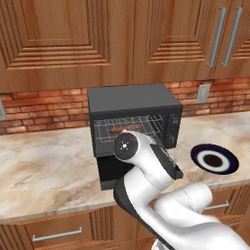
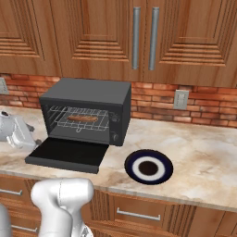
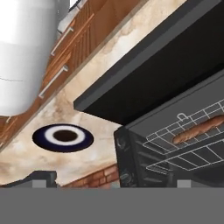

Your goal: Pull the toaster oven rack outwards. Pick up the baguette from the plate and place it on the toaster oven rack. Close the toaster oven door fully and set the temperature to the lowest setting.

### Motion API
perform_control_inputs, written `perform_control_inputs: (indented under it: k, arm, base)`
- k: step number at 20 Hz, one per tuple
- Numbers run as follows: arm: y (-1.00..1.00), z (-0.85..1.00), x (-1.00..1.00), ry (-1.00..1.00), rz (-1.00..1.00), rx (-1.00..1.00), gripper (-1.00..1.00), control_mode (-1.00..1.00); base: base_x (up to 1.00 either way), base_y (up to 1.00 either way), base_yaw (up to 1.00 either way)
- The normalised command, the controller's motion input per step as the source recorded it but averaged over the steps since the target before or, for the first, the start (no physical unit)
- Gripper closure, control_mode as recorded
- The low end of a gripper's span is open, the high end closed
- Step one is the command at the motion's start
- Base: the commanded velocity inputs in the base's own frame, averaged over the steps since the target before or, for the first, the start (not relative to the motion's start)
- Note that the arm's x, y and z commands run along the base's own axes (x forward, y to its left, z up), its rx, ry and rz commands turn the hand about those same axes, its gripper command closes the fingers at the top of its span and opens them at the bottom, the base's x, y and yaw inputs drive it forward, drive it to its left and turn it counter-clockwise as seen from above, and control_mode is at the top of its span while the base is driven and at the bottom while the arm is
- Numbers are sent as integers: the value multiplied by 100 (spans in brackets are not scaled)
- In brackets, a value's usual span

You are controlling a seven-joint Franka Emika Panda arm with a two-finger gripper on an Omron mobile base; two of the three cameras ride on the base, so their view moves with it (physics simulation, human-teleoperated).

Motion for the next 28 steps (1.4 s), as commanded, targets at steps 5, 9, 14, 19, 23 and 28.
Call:
perform_control_inputs:
  k: [5,9,14,19,23,28]
  arm:
    - [41,-21,-4,0,0,-13,-100,-100]
    - [41,-19,-9,0,0,-8,-100,-100]
    - [36,-18,-13,0,0,-5,-100,-100]
    - [30,-20,-16,-3,0,0,-100,-100]
    - [26,-25,-13,-2,0,0,-100,-100]
    - [24,-20,-7,0,0,0,-100,-100]
  base:
    - [0,0,0]
    - [0,0,0]
    - [0,0,0]
    - [0,0,0]
    - [0,0,0]
    - [0,0,0]
